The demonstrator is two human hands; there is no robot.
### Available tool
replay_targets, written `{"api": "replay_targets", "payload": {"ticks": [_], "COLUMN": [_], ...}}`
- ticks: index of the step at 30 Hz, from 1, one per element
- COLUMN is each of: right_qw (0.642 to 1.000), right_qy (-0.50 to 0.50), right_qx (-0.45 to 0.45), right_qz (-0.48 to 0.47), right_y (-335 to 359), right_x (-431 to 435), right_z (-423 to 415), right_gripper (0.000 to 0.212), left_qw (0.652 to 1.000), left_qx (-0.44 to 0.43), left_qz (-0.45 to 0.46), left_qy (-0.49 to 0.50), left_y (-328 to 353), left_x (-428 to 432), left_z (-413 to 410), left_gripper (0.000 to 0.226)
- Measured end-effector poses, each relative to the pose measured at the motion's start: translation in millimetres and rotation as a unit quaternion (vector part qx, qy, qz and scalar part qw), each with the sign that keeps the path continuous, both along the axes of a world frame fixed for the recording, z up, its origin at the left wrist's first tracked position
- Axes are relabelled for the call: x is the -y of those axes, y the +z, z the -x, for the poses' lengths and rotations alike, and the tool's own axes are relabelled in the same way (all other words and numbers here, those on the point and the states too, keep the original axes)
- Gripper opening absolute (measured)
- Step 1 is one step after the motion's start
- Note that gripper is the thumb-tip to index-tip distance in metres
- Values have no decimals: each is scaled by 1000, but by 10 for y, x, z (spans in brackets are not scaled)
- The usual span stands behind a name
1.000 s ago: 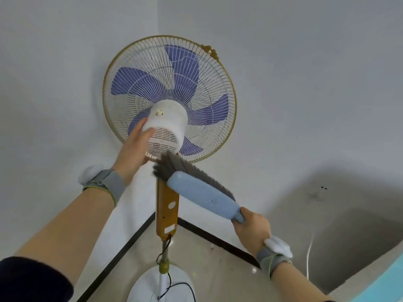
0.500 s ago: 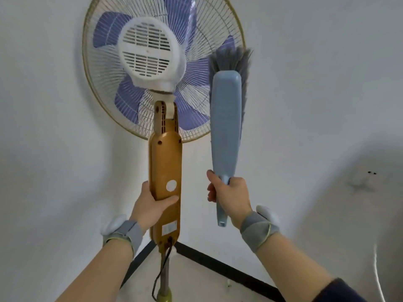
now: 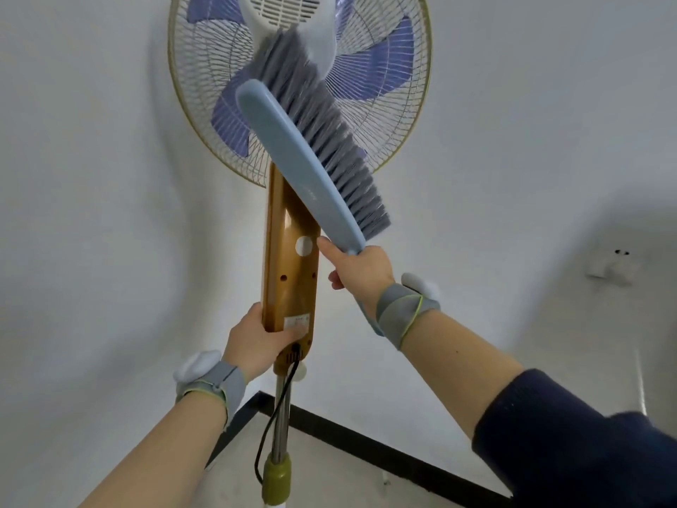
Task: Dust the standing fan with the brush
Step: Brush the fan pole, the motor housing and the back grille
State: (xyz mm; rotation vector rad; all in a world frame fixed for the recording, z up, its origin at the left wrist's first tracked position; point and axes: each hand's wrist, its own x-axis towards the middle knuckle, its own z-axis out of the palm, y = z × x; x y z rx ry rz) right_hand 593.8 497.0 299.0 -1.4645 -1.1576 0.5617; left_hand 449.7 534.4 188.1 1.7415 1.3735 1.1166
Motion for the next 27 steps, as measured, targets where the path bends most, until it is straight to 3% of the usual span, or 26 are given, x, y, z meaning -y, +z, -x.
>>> {"api": "replay_targets", "payload": {"ticks": [4, 10, 19, 21, 24, 27], "right_qw": [997, 992, 988, 986, 983, 983], "right_qy": [-26, -65, -106, -110, -113, -105], "right_qx": [70, 93, 60, 68, 94, 107], "right_qz": [4, -48, -92, -103, -107, -109], "right_y": [194, 365, 376, 352, 333, 335], "right_x": [49, 53, 207, 231, 286, 334], "right_z": [76, 341, 337, 309, 294, 306], "right_gripper": [52, 56, 50, 52, 53, 53], "left_qw": [1000, 999, 997, 999, 979, 943], "left_qx": [1, -12, -18, -9, 83, 136], "left_qz": [-5, -29, -52, -31, 93, 148], "left_qy": [9, 34, 62, -5, -159, -265], "left_y": [19, -6, -28, -12, 150, 230], "left_x": [75, 243, 427, 373, 257, 189], "left_z": [-48, -190, -320, -218, 20, 51], "left_gripper": [56, 50, 47, 55, 82, 78]}}
